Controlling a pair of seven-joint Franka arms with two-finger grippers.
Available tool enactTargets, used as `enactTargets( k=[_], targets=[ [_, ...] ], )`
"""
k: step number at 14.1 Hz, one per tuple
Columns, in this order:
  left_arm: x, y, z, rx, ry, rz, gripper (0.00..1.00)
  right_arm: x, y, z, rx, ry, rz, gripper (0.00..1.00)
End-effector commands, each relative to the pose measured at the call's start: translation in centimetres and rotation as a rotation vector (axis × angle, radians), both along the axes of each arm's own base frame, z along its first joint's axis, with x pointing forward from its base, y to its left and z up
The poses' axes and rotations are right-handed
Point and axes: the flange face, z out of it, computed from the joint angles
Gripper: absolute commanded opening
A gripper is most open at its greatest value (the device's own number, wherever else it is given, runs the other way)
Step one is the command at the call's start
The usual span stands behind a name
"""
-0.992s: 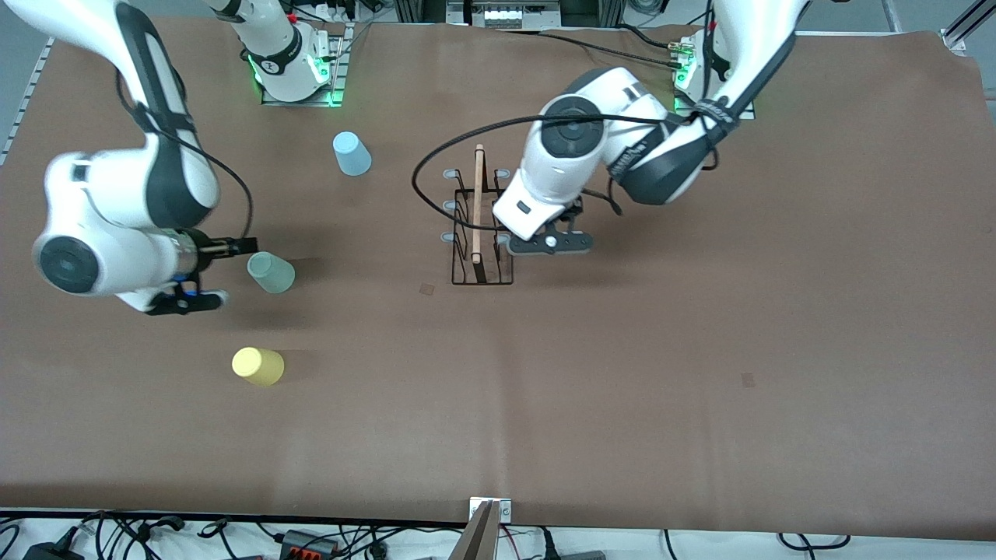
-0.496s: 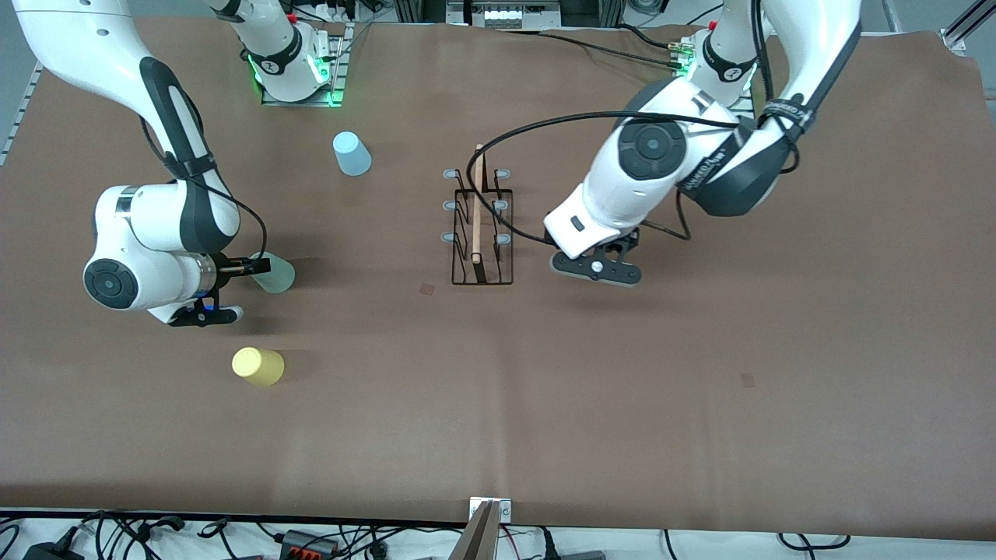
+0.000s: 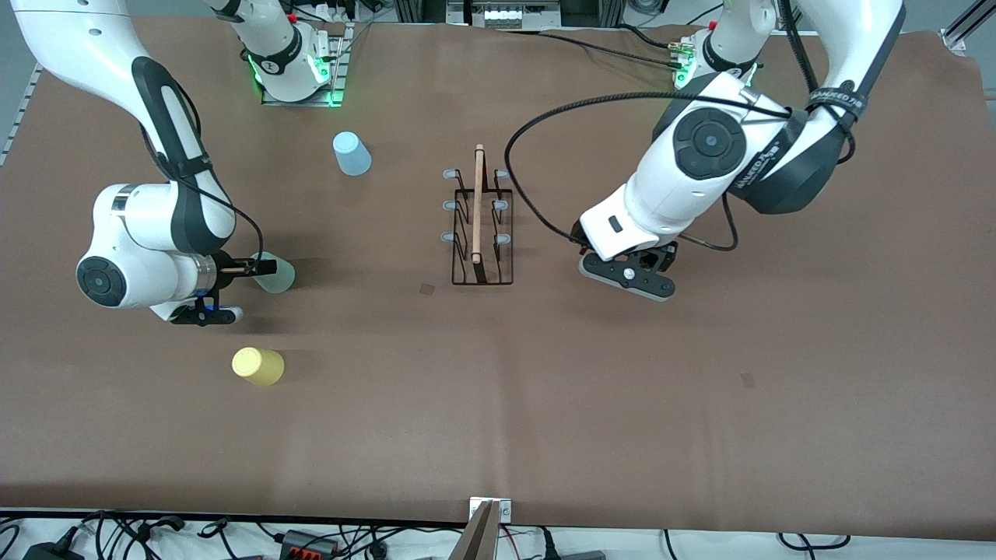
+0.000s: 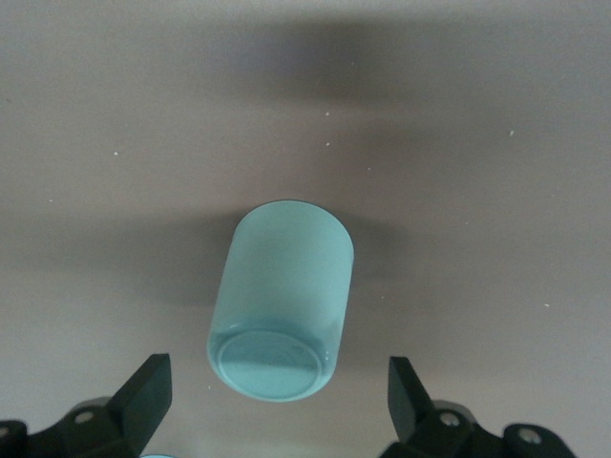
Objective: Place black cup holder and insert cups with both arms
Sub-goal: 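Withdraw the left gripper while the right gripper grasps the teal cup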
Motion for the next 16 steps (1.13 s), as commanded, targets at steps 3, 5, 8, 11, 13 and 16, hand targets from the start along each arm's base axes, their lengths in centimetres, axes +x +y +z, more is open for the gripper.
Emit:
enactTargets(
  k=[3,5,8,11,13,16],
  targets=[
    [0.9,6.7,3.5,0.001,-0.029,0.004,1.00,-2.9,1.5,1.4,-0.007,-0.085,0.020,1.00],
    [1.0,11.0,5.1,0.001,-0.026,-0.049,1.00,-3.0,1.2,1.2,-0.021,-0.097,0.033,1.00],
    [-0.3,17.4,9.1,0.075,-0.007,-0.017,1.00,-3.8,1.0,0.3,-0.044,-0.140,0.043,1.00],
    [-0.1,24.5,11.0,0.047,0.018,0.125,1.00,-3.6,1.0,0.1,-0.059,-0.151,0.048,1.00],
    [-1.3,28.7,12.8,0.052,0.039,0.192,1.00,-3.4,0.7,-0.5,-0.061,-0.165,0.040,1.00],
    [-2.6,33.0,13.9,0.062,0.048,0.272,1.00,-3.3,0.8,-0.9,-0.068,-0.160,0.015,1.00]
  ],
)
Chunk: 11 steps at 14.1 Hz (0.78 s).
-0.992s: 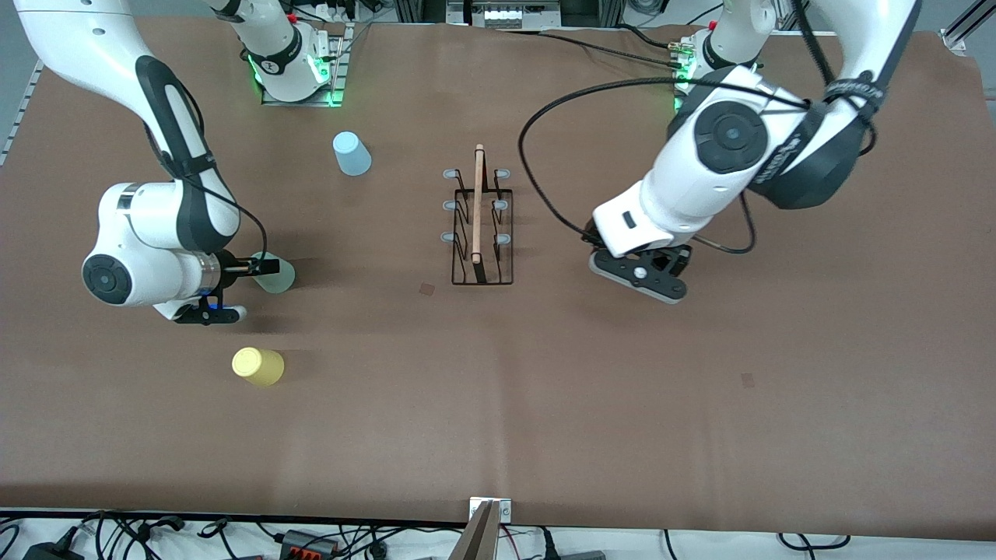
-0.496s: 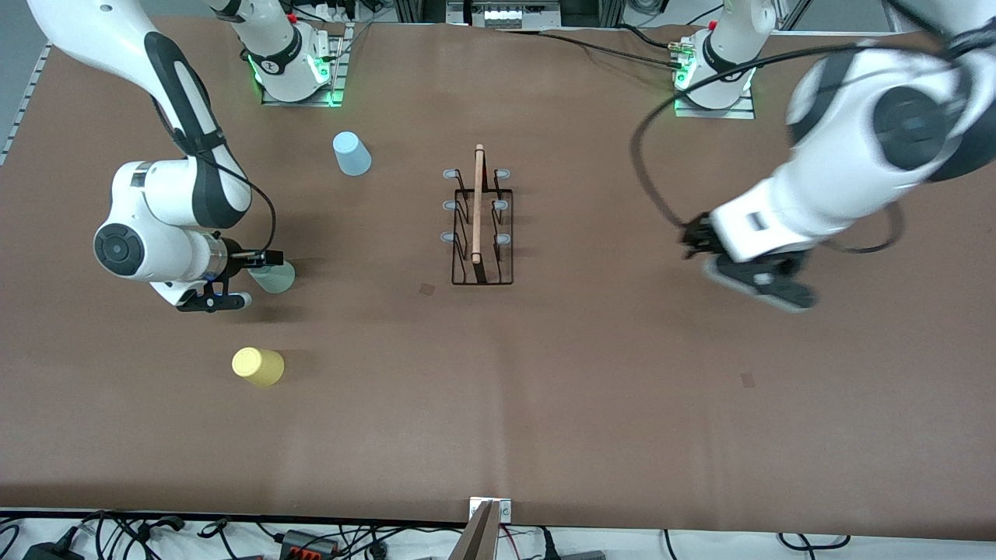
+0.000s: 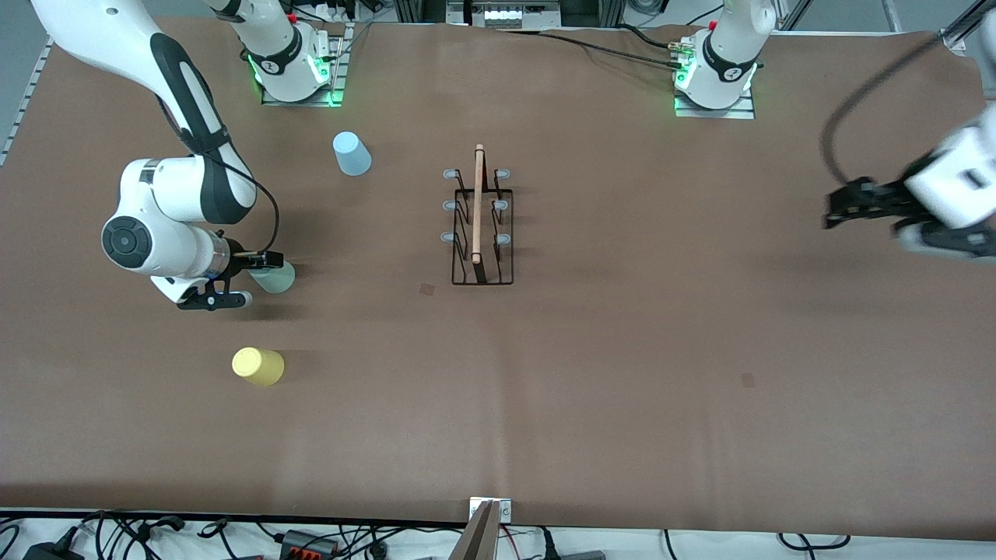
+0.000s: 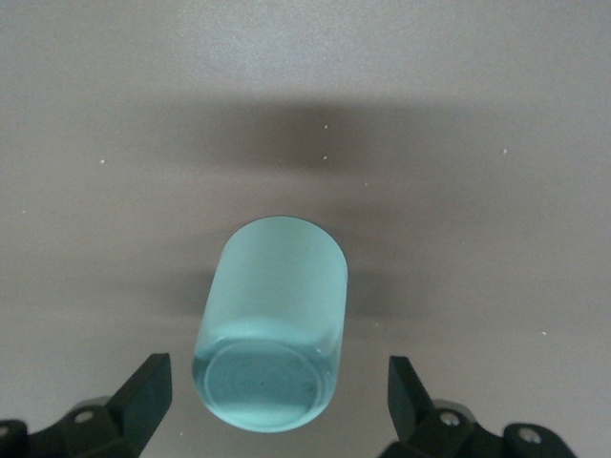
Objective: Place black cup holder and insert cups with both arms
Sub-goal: 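Lift the teal cup with the right gripper and carry it to the rack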
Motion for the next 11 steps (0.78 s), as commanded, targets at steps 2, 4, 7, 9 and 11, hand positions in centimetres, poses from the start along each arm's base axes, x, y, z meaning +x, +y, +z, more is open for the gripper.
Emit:
enactTargets(
  k=[2,4,7,9,11],
  targets=[
    [-2.9,0.8,0.4,-0.006,0.043,0.023,1.00,-0.3,0.1,-0.4,-0.015,-0.010,-0.020,1.00],
    [-3.8,1.0,0.5,-0.002,0.046,0.029,1.00,-0.4,0.0,-0.9,-0.016,-0.002,-0.025,0.98],
    [-3.9,0.6,0.6,0.036,0.050,0.077,1.00,-0.4,0.1,-1.3,-0.015,0.006,-0.025,0.87],
    [-4.0,0.6,0.5,0.037,0.051,0.097,1.00,-0.4,0.1,-1.4,-0.015,0.007,-0.025,0.65],
    [-4.0,0.2,0.5,0.044,0.051,0.168,1.00,0.2,0.1,-0.7,-0.014,0.000,-0.025,0.36]
  ],
)
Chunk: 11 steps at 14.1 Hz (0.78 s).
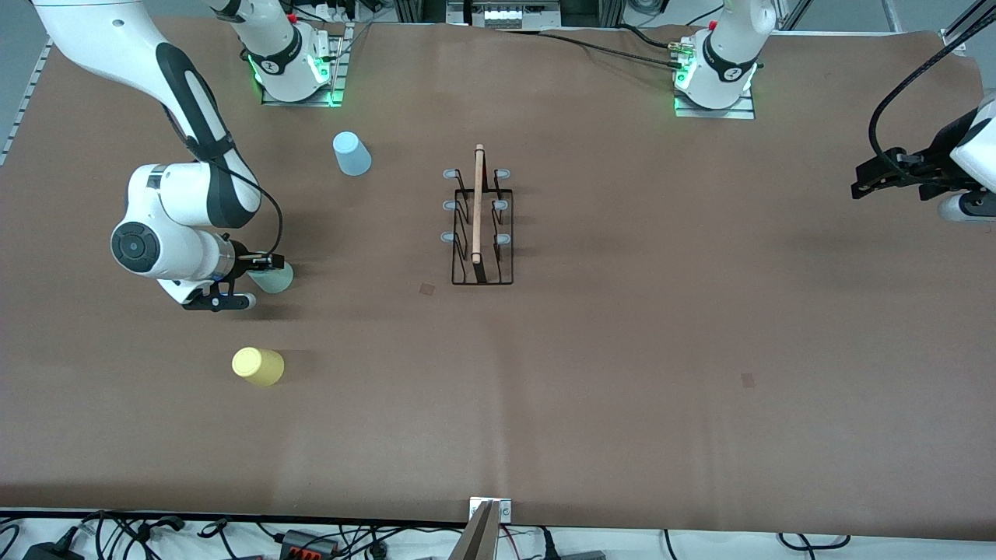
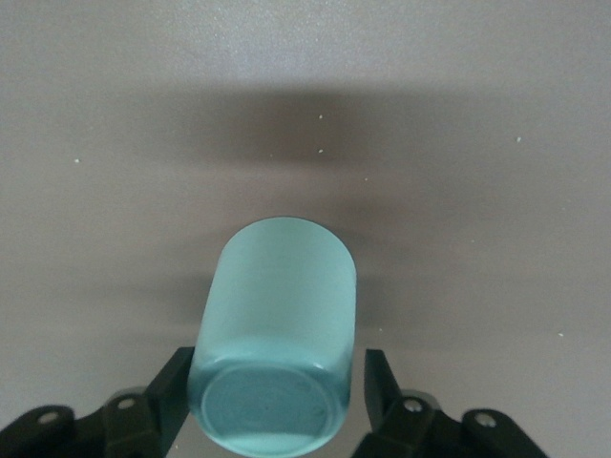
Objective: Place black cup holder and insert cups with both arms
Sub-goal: 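Lift the teal cup with the right gripper and carry it to the rack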
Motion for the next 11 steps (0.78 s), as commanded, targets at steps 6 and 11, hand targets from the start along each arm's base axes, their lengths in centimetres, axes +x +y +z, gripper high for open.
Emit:
enactTargets(
  k=[6,11],
  targets=[
    [-0.8,-1.0,0.6,0.028,-0.001,0.079,1.00,4.6,1.4,8.6,0.009,-0.001,-0.001,0.17],
    [-0.4,-2.0,0.6,0.031,-0.013,0.062,1.00,4.8,11.7,15.7,0.070,0.062,0.034,0.17]
  ],
)
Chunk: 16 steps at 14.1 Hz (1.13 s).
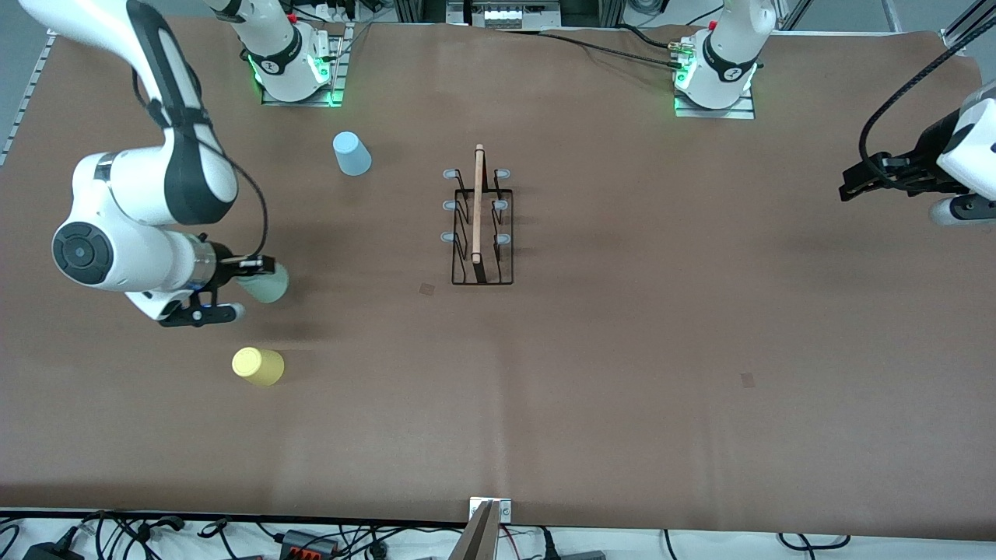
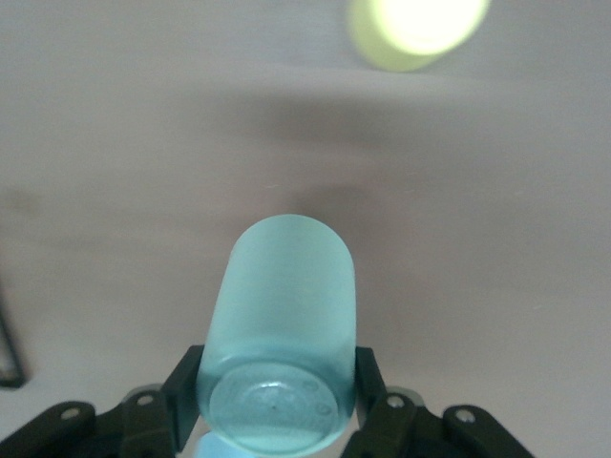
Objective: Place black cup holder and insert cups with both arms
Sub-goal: 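Lift the teal cup with the right gripper and carry it to the rack, then hang the teal cup on a rack peg and open the right gripper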
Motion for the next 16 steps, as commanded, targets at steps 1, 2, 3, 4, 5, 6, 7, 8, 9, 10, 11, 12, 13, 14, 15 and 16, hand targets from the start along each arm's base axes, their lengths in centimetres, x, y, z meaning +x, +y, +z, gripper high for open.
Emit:
enactTargets(
  k=[1,2,3,4,5,6,7,8,9,10,11,12,13,14,15,16],
  targets=[
    [-0.4,0.4,0.6,0.021,-0.015,0.014,1.00,-1.5,6.6,1.7,0.004,0.064,-0.016,0.17],
    [-0.4,0.2,0.8,0.022,-0.017,0.011,1.00,-2.9,9.6,2.4,0.000,0.081,-0.010,0.17],
    [-0.4,-0.2,0.9,0.020,-0.018,0.005,1.00,-4.3,12.5,2.8,-0.021,0.095,-0.007,0.17],
    [-0.4,-0.2,1.3,0.020,-0.026,0.003,1.00,-5.6,15.1,3.2,-0.038,0.100,0.005,0.17],
    [-0.5,-0.4,1.5,0.020,-0.026,0.000,1.00,-7.3,18.2,3.6,-0.054,0.099,0.025,0.18],
    [-0.5,-0.4,1.4,0.020,-0.023,0.000,1.00,-8.7,20.6,3.9,-0.064,0.095,0.040,0.18],
    [-0.5,-0.3,1.5,0.018,-0.023,0.000,1.00,-10.6,23.6,4.1,-0.076,0.091,0.061,0.18],
    [-0.6,-0.3,1.5,0.019,-0.023,0.003,1.00,-12.3,26.2,4.1,-0.085,0.086,0.060,0.18],
    [-0.5,-0.3,1.5,0.018,-0.023,0.002,1.00,-13.2,27.7,4.1,-0.078,0.088,0.044,0.18],
    [-0.6,-0.3,1.5,0.018,-0.023,0.002,1.00,-13.7,28.6,4.2,-0.044,0.104,0.028,0.18],
    [-0.6,-0.3,1.5,0.018,-0.023,0.002,1.00,-14.1,29.0,4.2,-0.020,0.128,0.020,0.18],
    [-0.6,-0.3,1.5,0.018,-0.020,0.000,1.00,-14.5,29.2,3.9,-0.022,0.144,0.023,0.18],
    [-0.8,-0.3,1.4,0.017,-0.008,0.002,1.00,-15.4,30.1,3.9,-0.025,0.146,0.042,0.18],
    [-0.8,-0.4,1.4,0.013,-0.004,0.000,1.00,-16.0,30.9,3.7,-0.026,0.147,0.055,0.18],
    [-0.8,-0.4,1.4,0.013,-0.004,0.002,1.00,-16.2,31.1,3.1,-0.033,0.156,0.059,0.18],
    [-0.8,-0.4,1.5,0.013,-0.004,0.002,1.00,-16.3,31.0,2.4,-0.039,0.164,0.060,0.18]
  ],
)
